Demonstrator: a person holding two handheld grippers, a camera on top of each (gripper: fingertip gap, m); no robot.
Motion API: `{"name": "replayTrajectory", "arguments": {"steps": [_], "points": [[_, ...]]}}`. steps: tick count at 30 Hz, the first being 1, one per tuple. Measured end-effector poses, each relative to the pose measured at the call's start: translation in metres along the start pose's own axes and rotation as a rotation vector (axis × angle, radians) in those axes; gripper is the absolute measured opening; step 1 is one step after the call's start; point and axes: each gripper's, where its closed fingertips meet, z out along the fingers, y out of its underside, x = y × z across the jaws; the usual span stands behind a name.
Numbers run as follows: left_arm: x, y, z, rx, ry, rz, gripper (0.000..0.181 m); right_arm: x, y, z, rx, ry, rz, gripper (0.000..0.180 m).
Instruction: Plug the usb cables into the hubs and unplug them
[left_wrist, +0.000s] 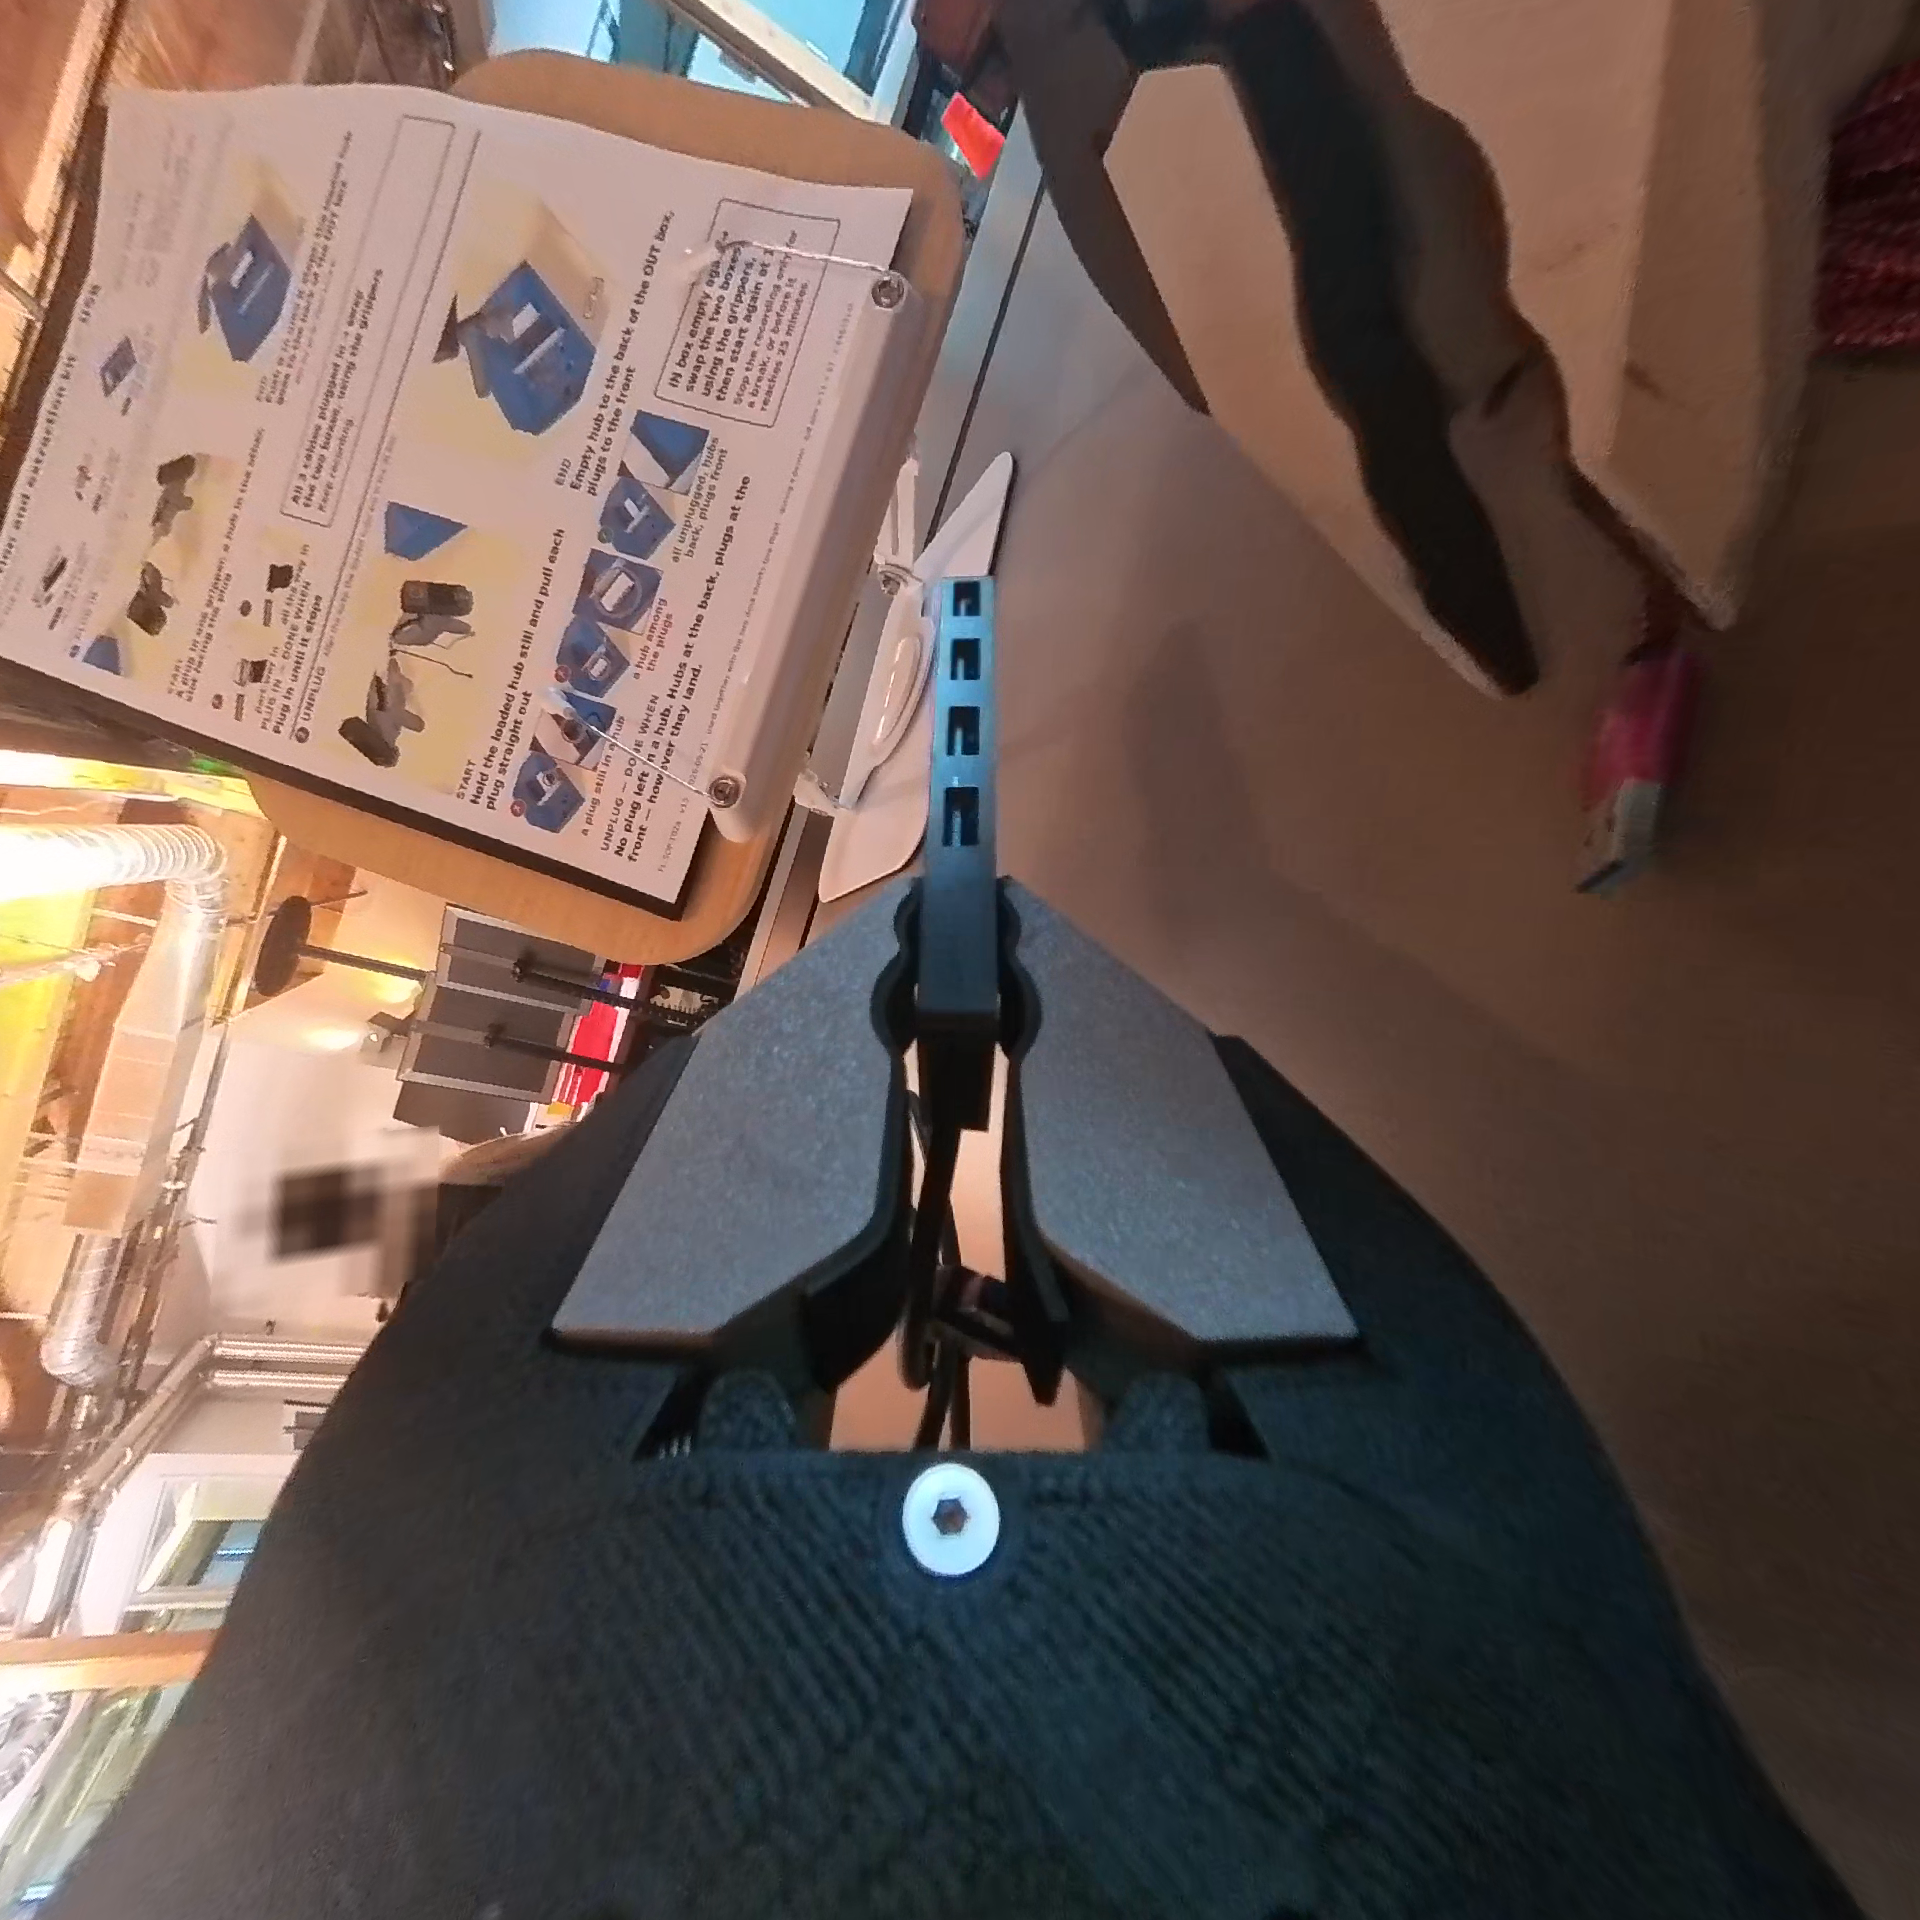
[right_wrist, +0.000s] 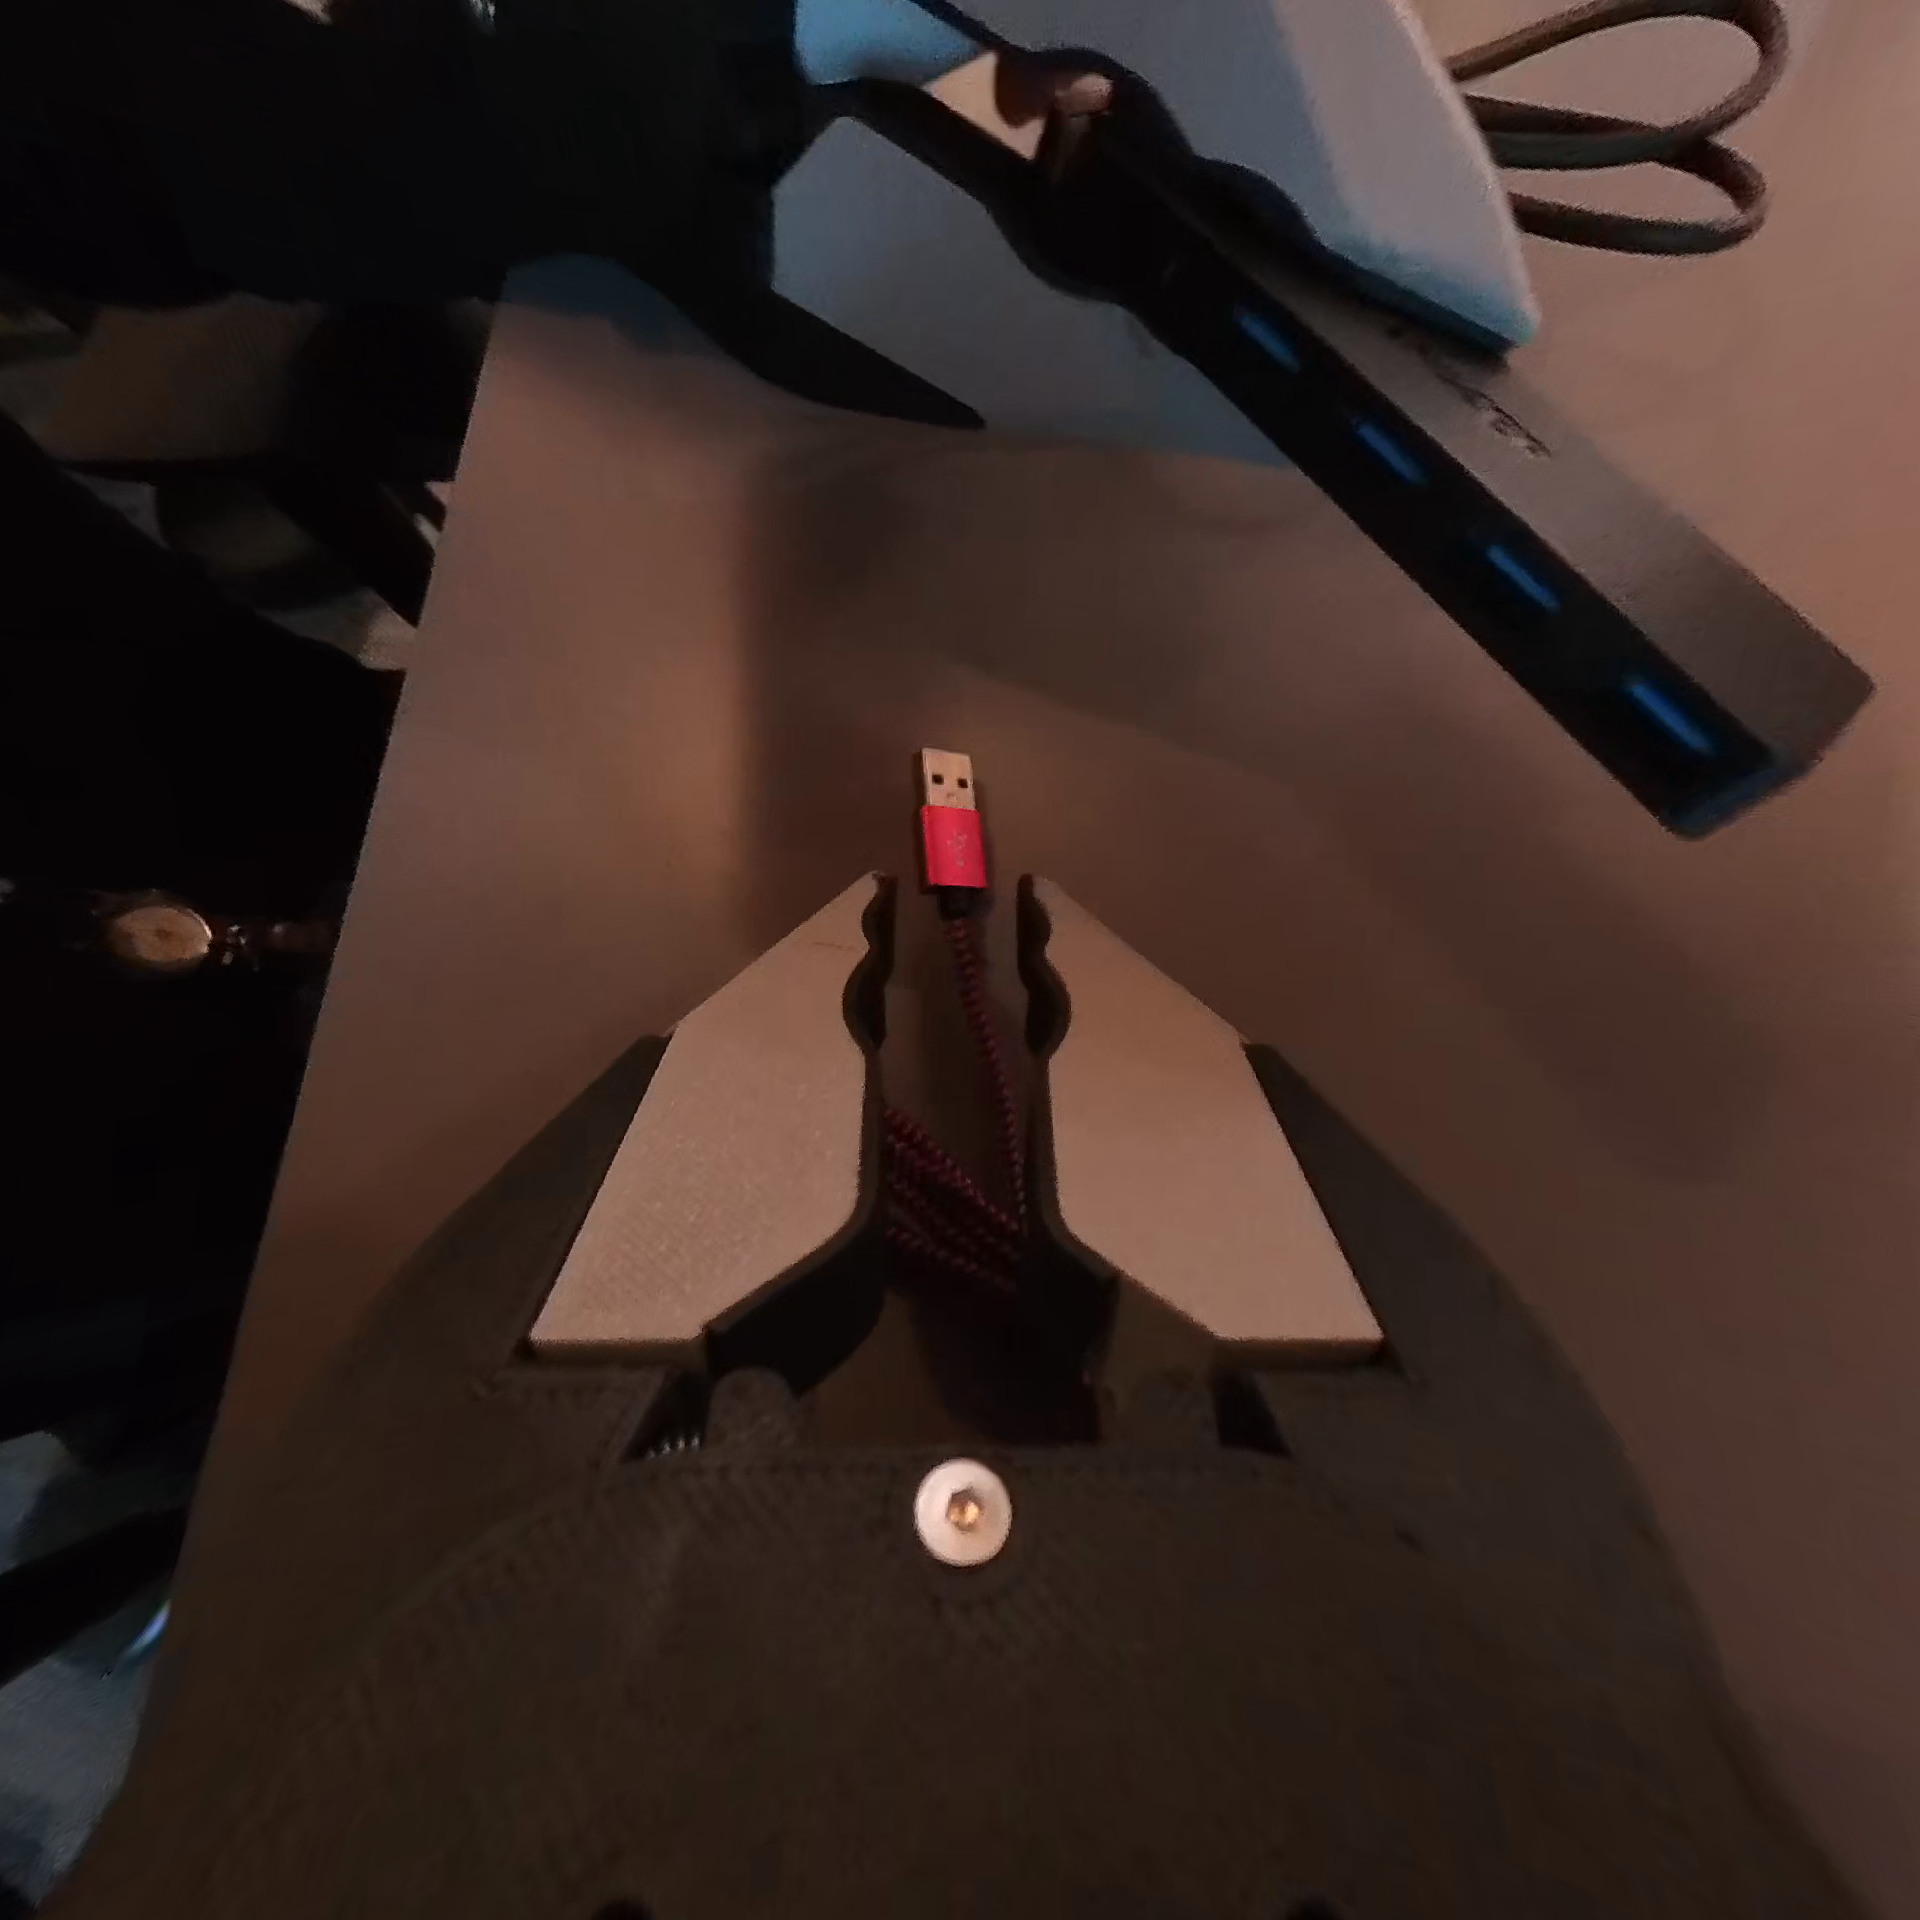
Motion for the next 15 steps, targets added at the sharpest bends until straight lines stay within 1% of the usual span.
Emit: {"name": "replayTrajectory", "arguments": {"steps": [1, 3, 4, 7, 8, 10, 15], "points": [[0.000, 0.000, 0.000, 0.000, 0.001, 0.000, 0.009, 0.000, 0.000, 0.001, -0.007, 0.015, -0.017, 0.021], [0.000, 0.000, 0.000, 0.002, 0.001, -0.006, 0.009, 0.004, -0.003, 0.000, -0.001, 0.057, -0.038, 0.028], [-0.001, 0.000, 0.000, 0.003, 0.001, -0.010, 0.008, 0.004, -0.006, -0.003, 0.022, 0.058, -0.038, 0.027], [-0.001, 0.000, 0.000, 0.003, 0.000, -0.013, 0.008, 0.000, -0.020, -0.013, 0.110, -0.025, 0.041, 0.021], [-0.001, 0.000, 0.000, 0.002, 0.000, -0.013, 0.009, 0.000, -0.021, -0.012, 0.114, -0.051, 0.074, 0.017], [-0.001, 0.000, 0.000, 0.001, -0.001, -0.013, 0.009, 0.005, -0.017, -0.005, 0.088, -0.048, 0.121, 0.006], [-0.003, 0.001, -0.001, 0.002, -0.007, -0.018, 0.009, 0.008, -0.007, 0.007, 0.001, 0.013, 0.103, 0.011]]}}
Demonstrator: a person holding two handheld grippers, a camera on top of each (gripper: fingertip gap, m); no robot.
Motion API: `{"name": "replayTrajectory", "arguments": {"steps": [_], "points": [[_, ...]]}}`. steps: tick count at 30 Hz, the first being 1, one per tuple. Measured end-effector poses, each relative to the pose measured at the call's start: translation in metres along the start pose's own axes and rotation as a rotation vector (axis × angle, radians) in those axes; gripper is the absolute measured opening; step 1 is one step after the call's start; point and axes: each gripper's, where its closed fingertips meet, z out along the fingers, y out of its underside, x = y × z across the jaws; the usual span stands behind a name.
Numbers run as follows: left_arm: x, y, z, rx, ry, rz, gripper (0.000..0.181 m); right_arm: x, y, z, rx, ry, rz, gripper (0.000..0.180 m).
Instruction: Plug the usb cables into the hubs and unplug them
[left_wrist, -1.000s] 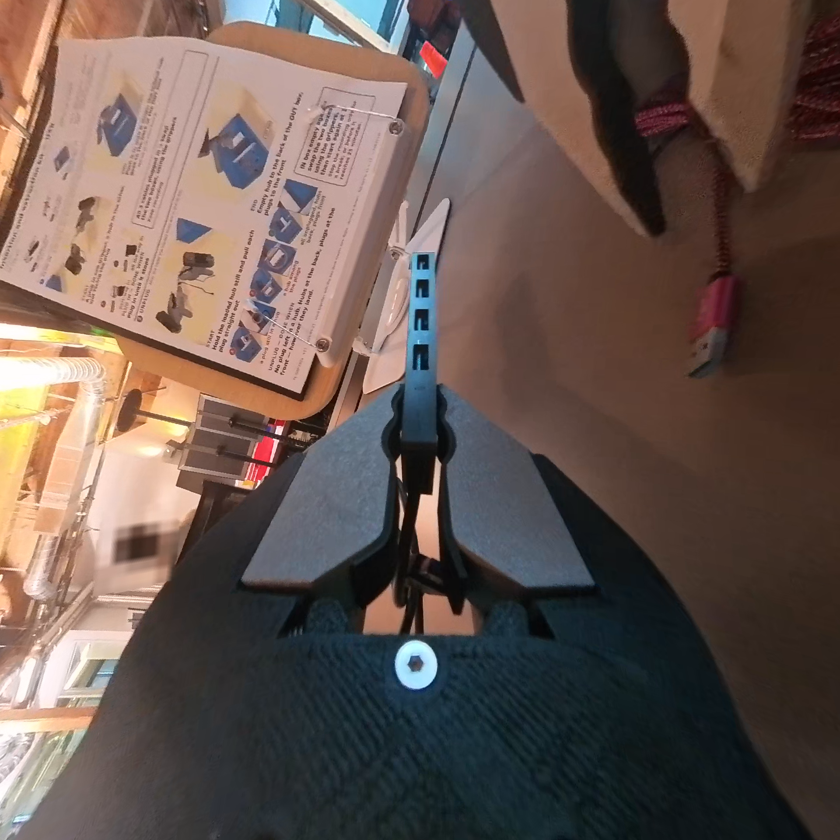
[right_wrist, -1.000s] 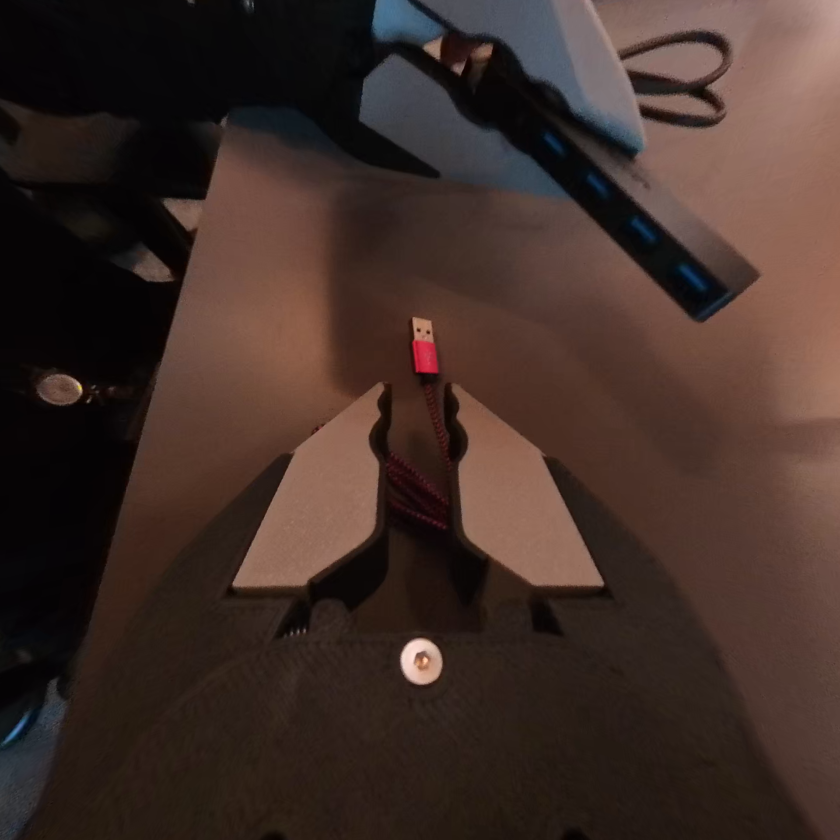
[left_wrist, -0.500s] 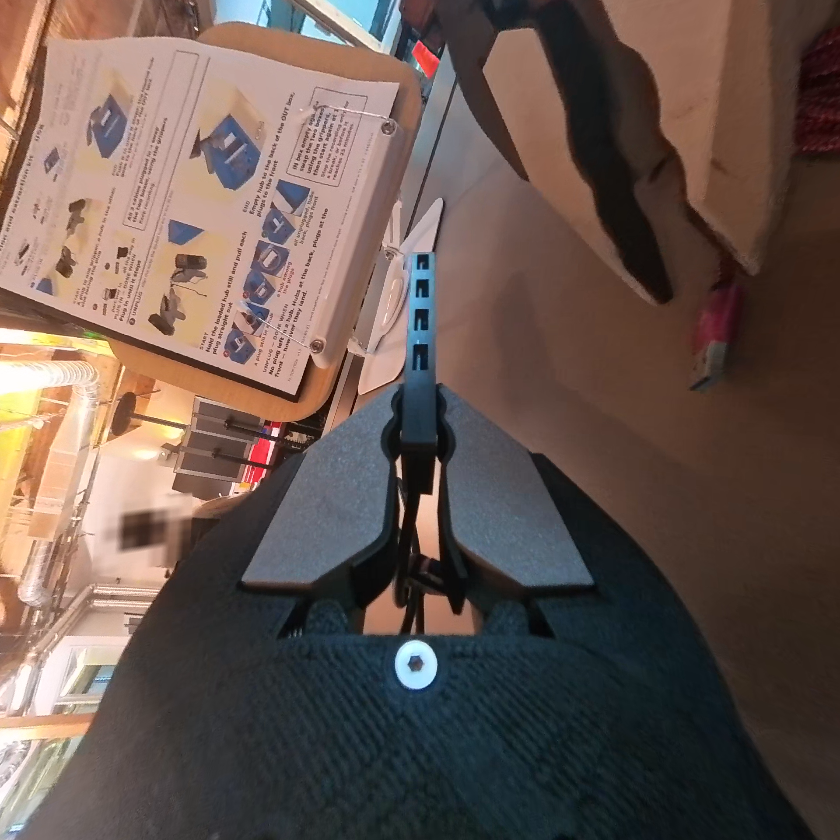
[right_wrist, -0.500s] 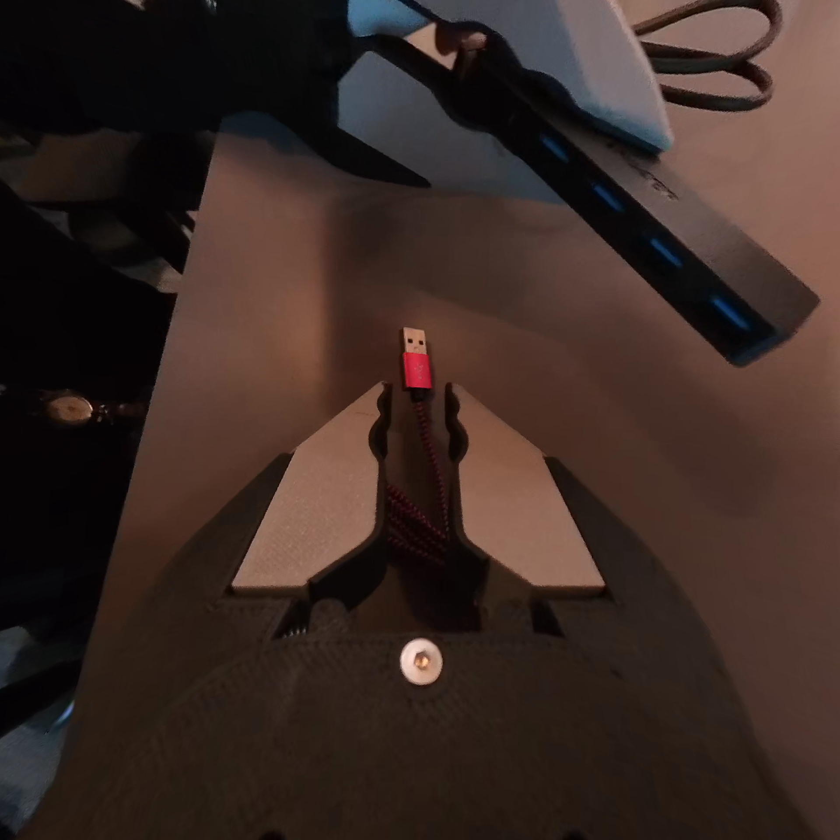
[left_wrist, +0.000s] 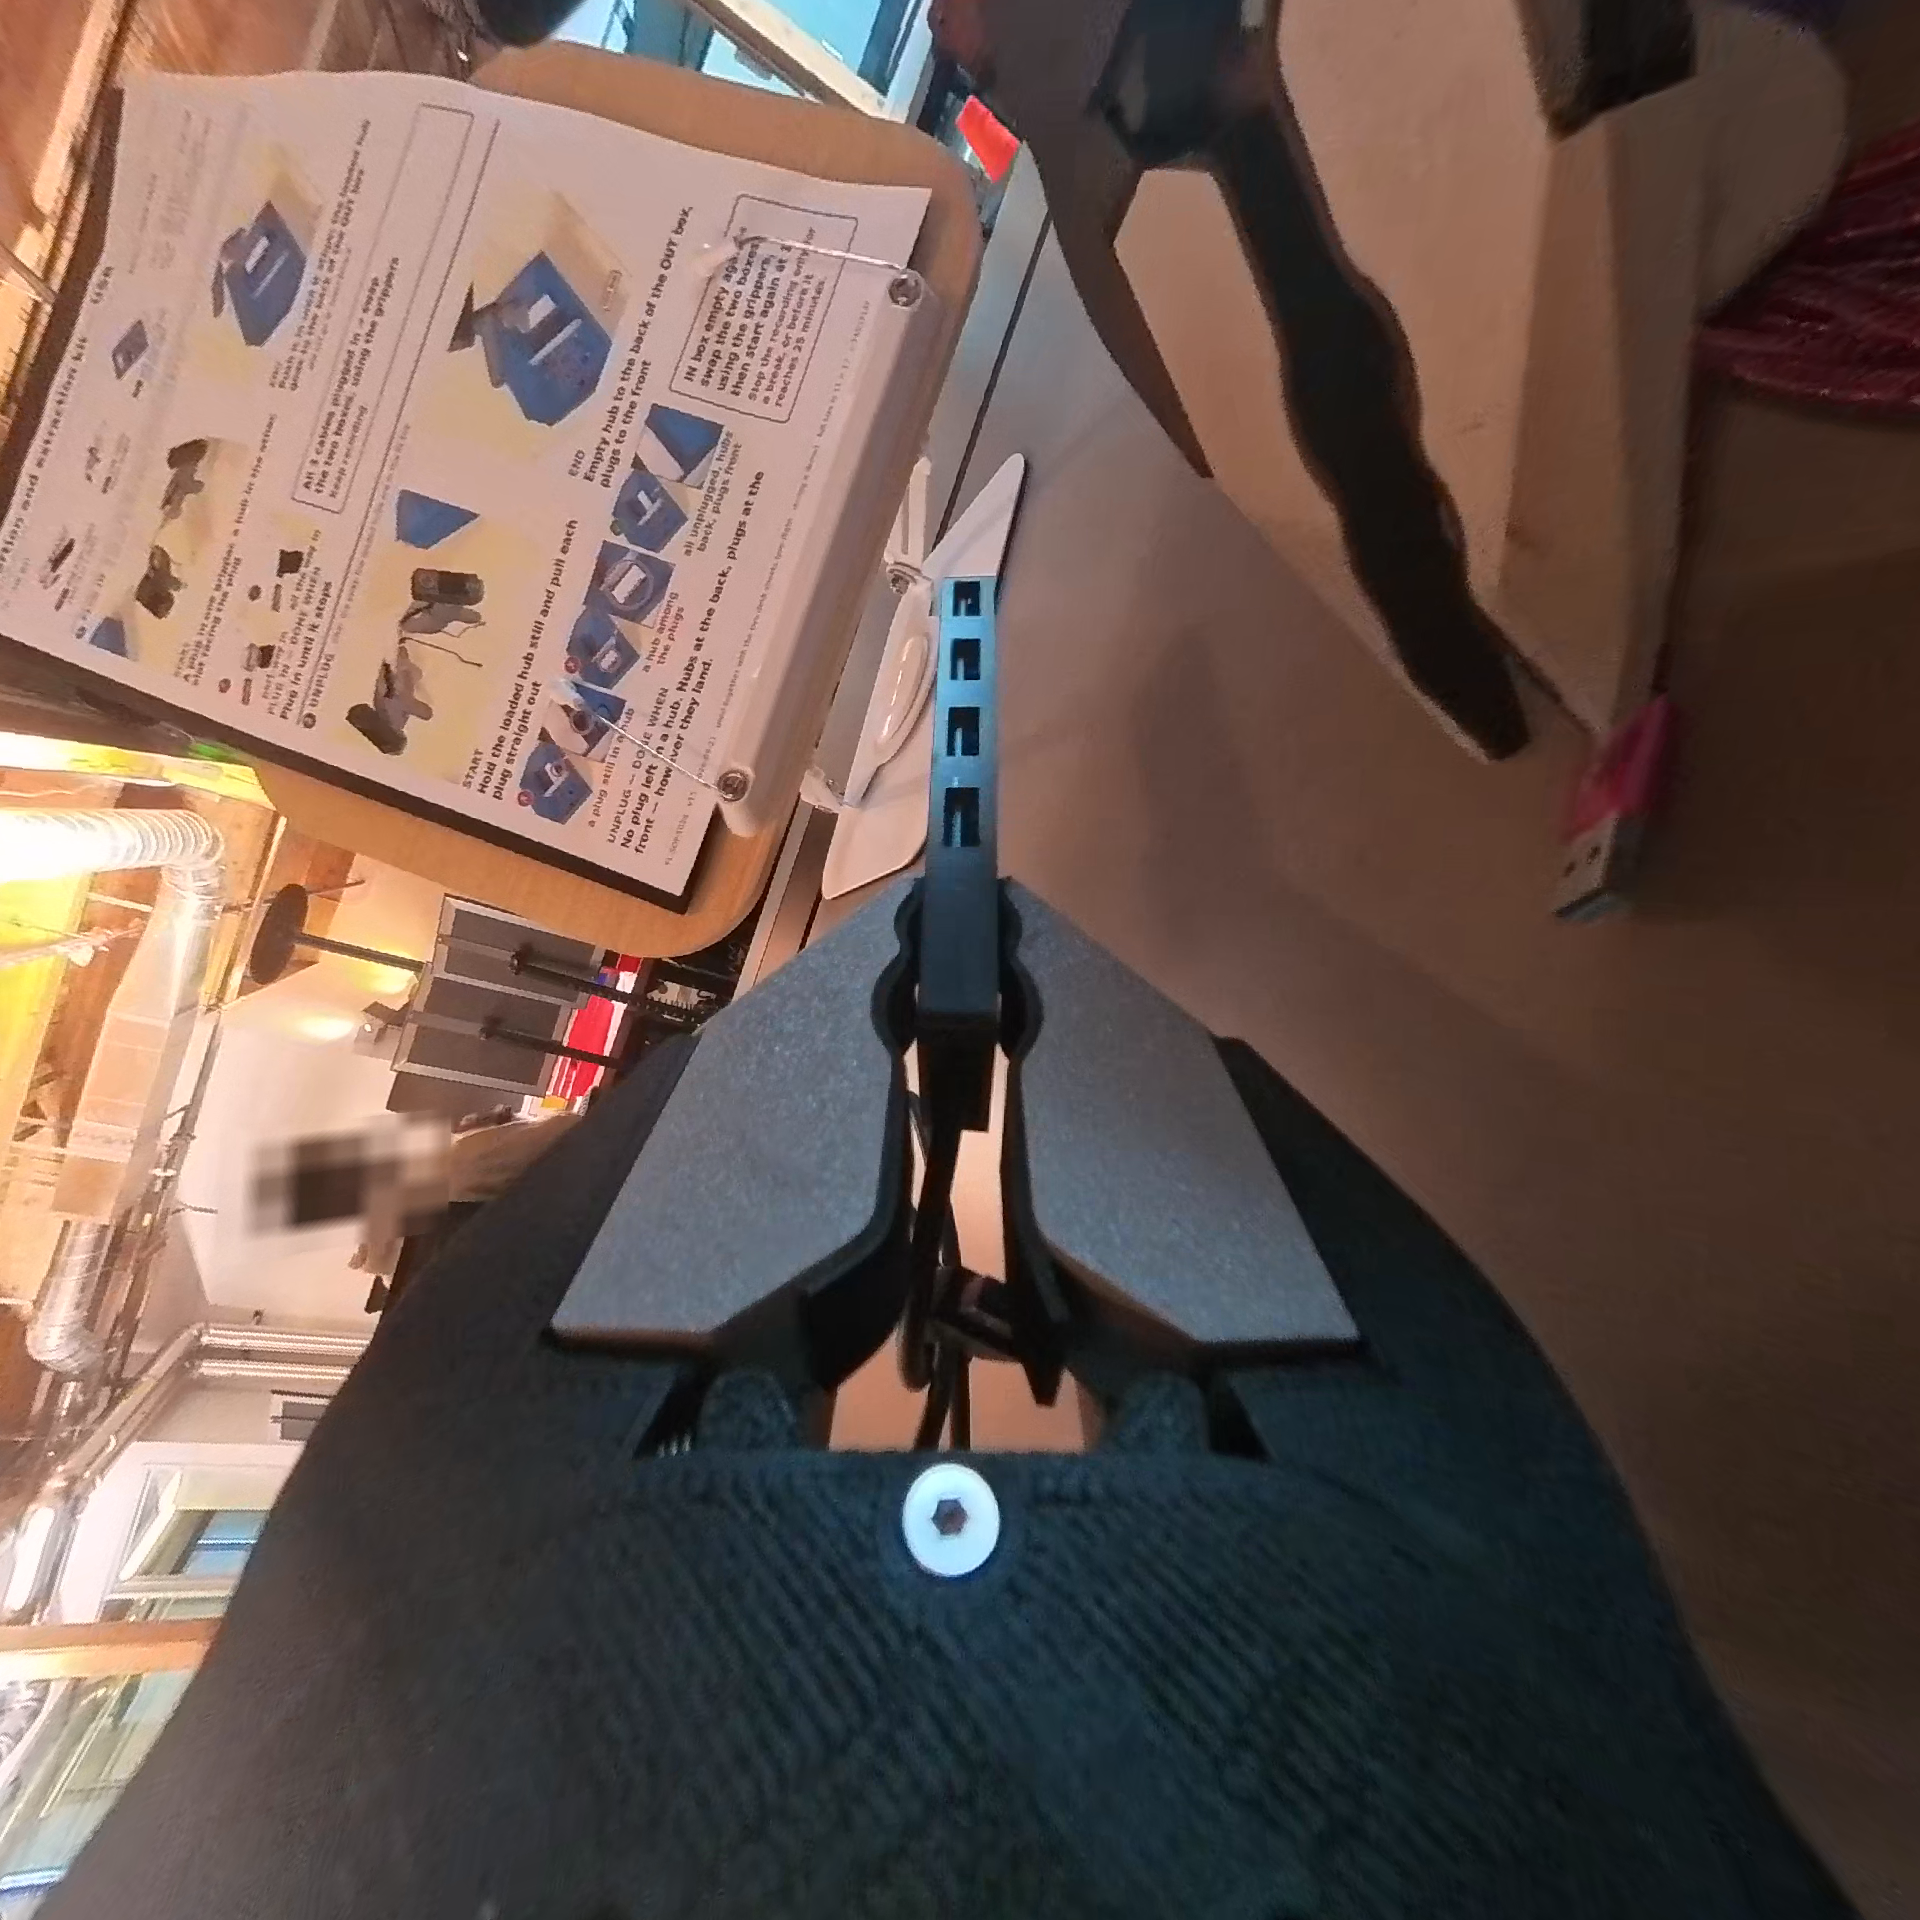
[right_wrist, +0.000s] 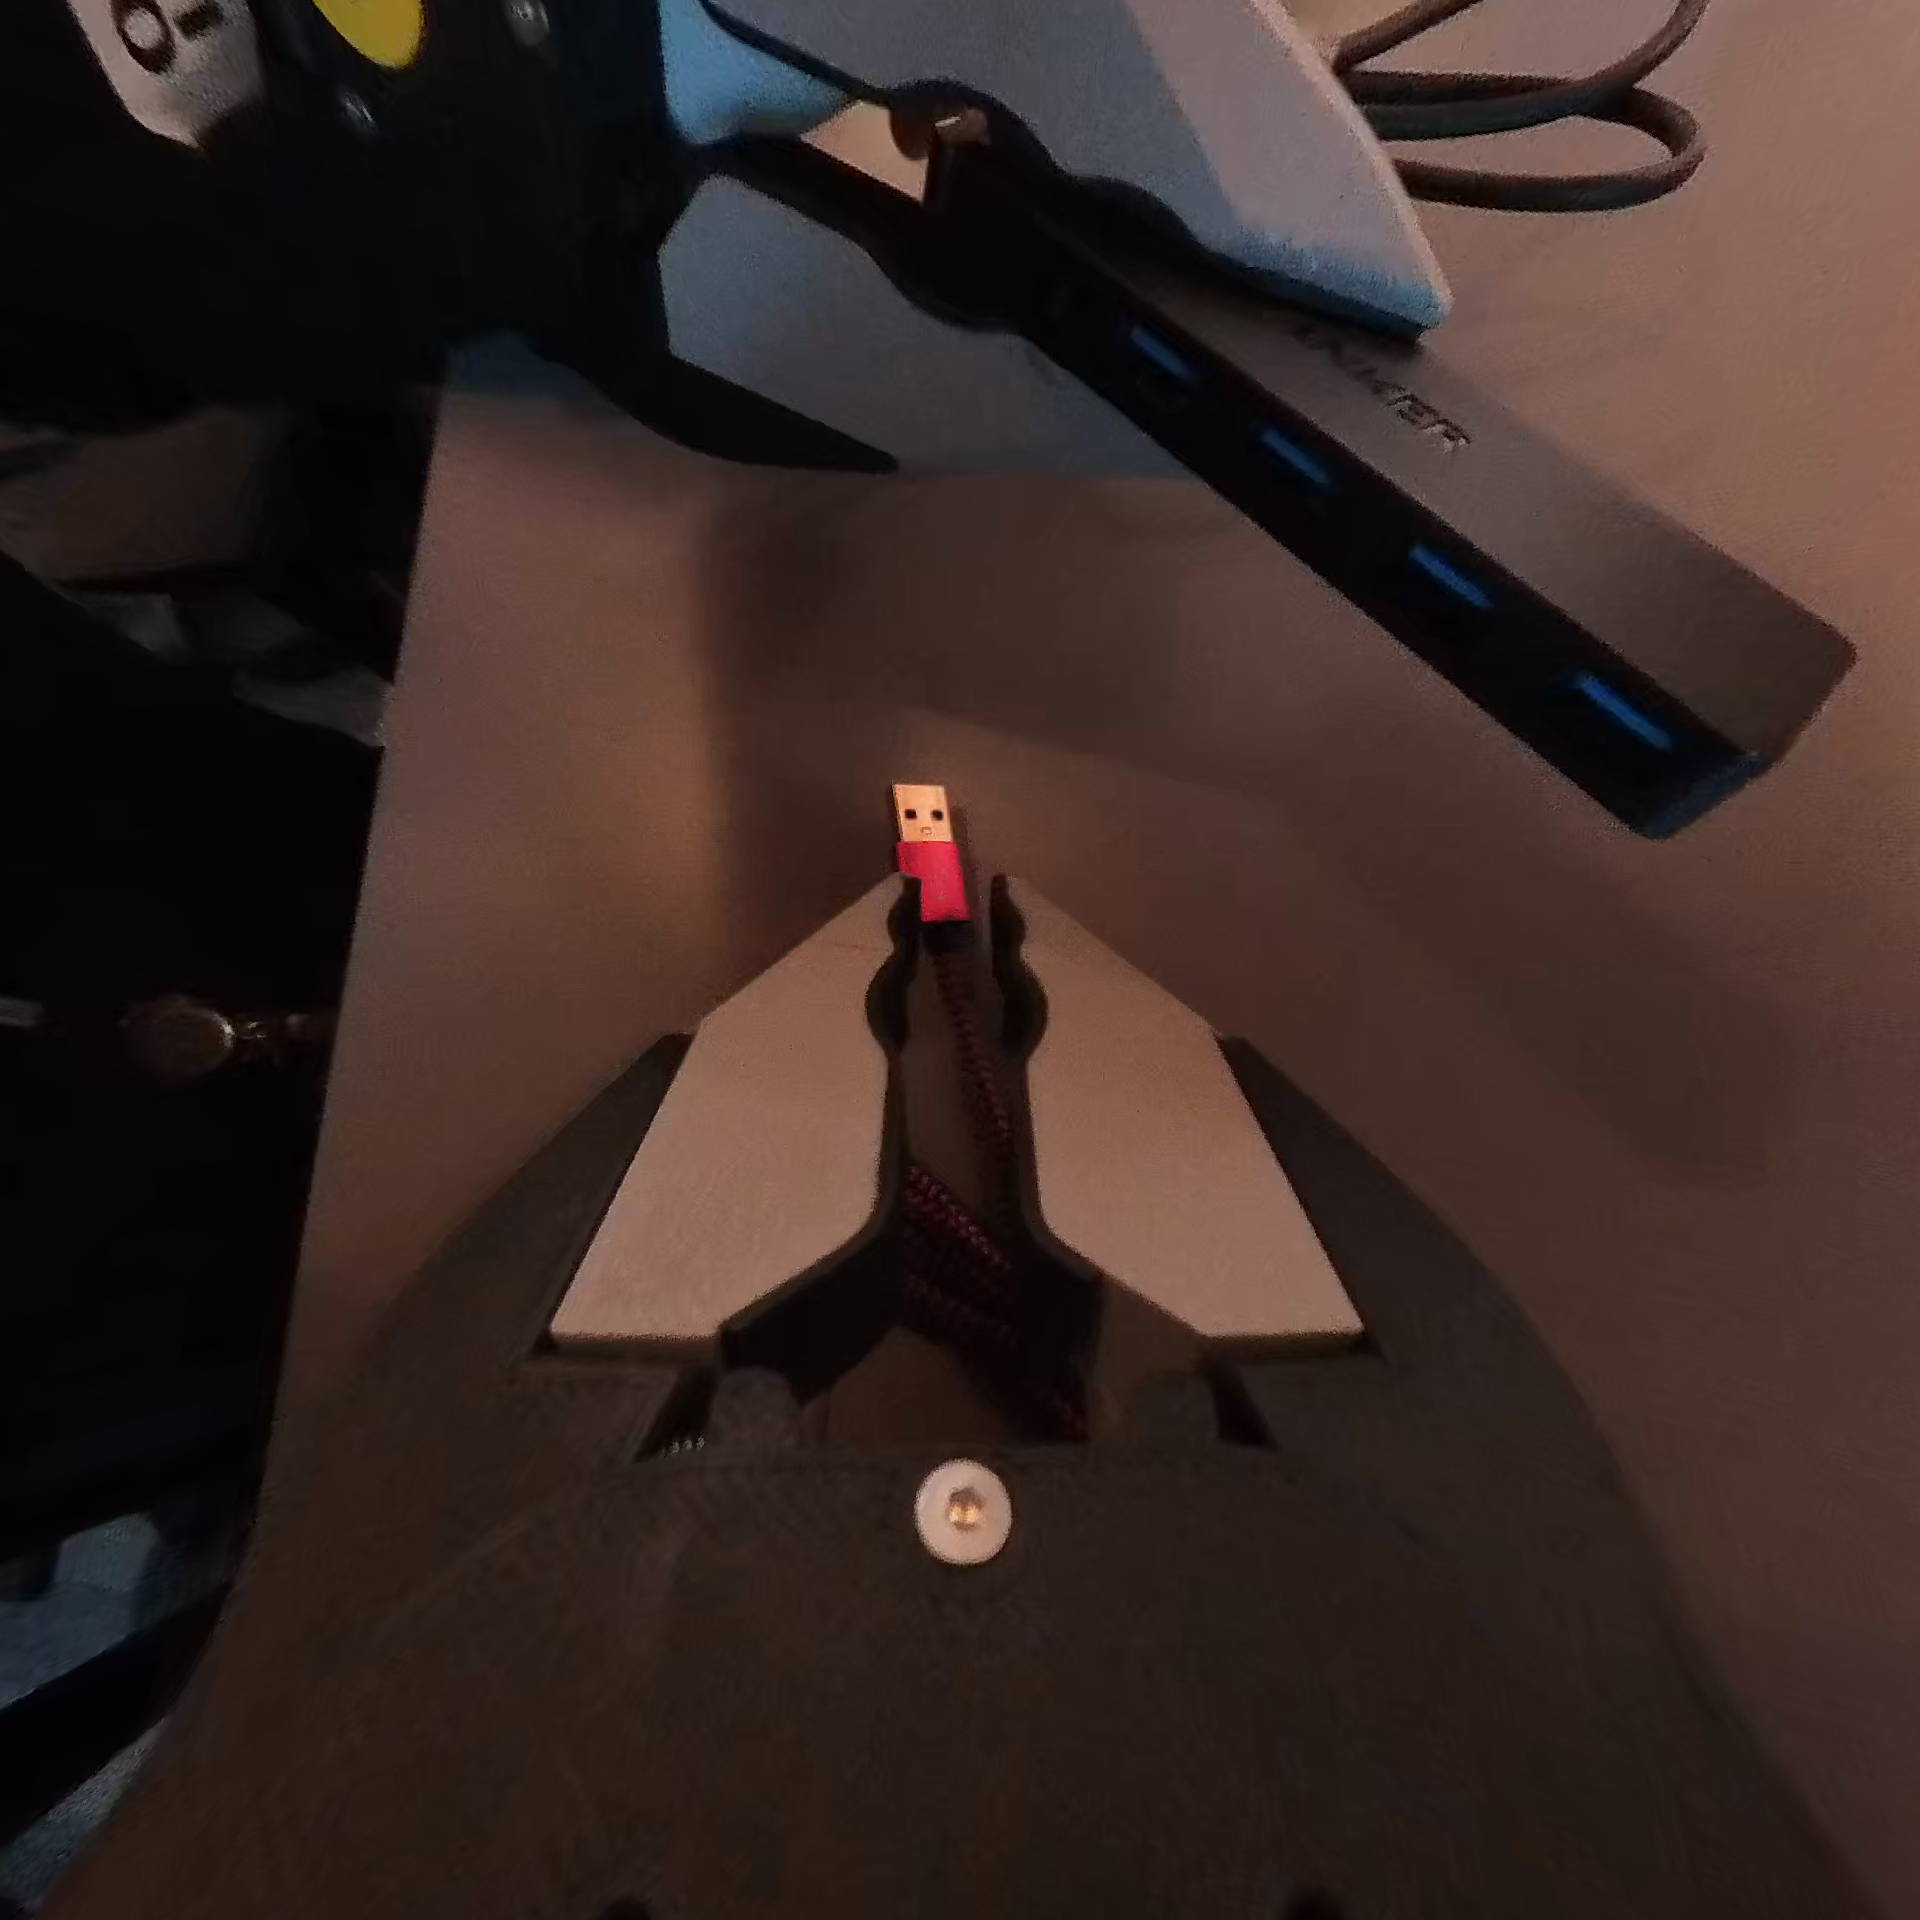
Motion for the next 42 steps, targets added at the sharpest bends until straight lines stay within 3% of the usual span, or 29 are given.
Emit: {"name": "replayTrajectory", "arguments": {"steps": [18, 26, 34, 39, 42], "points": [[0.002, 0.000, -0.001, 0.000, 0.011, -0.003, 0.009, -0.004, 0.009, 0.005, -0.026, 0.043, -0.091, 0.014], [-0.001, 0.000, -0.002, -0.001, -0.014, 0.028, 0.008, -0.007, 0.010, 0.004, 0.041, -0.030, -0.033, 0.013], [0.004, 0.006, 0.001, -0.071, -0.047, 0.190, 0.008, 0.006, 0.003, 0.001, 0.006, 0.209, -0.136, 0.013], [-0.011, 0.009, 0.005, -0.214, -0.219, 0.438, 0.008, 0.030, -0.006, -0.019, 0.028, 0.421, -0.085, 0.013], [-0.011, 0.004, 0.009, -0.230, -0.257, 0.466, 0.008, 0.037, -0.014, -0.030, 0.064, 0.501, -0.048, 0.013]]}}
